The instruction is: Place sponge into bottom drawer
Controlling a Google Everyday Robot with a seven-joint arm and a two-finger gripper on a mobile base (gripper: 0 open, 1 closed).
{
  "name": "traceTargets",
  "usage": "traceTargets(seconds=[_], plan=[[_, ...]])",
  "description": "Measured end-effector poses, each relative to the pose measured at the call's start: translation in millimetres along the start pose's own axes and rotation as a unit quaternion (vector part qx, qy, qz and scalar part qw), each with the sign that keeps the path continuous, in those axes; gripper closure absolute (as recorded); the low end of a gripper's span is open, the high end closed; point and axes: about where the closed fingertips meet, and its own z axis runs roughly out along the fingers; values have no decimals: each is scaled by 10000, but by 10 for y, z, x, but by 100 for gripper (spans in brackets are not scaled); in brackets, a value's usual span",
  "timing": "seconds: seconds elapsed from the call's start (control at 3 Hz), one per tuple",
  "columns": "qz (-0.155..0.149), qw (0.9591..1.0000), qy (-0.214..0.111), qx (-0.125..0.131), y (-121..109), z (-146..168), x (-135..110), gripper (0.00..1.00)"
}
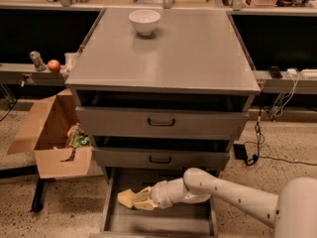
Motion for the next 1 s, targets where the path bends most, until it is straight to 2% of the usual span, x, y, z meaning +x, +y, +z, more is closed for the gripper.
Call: traceTargets(seconds=[0.33,0.67,1.0], plan=[[0,10000,0,0,0,0,0,100],[56,9998,-105,149,-223,136,131,100],[112,9995,-258,173,-407,277,194,100]])
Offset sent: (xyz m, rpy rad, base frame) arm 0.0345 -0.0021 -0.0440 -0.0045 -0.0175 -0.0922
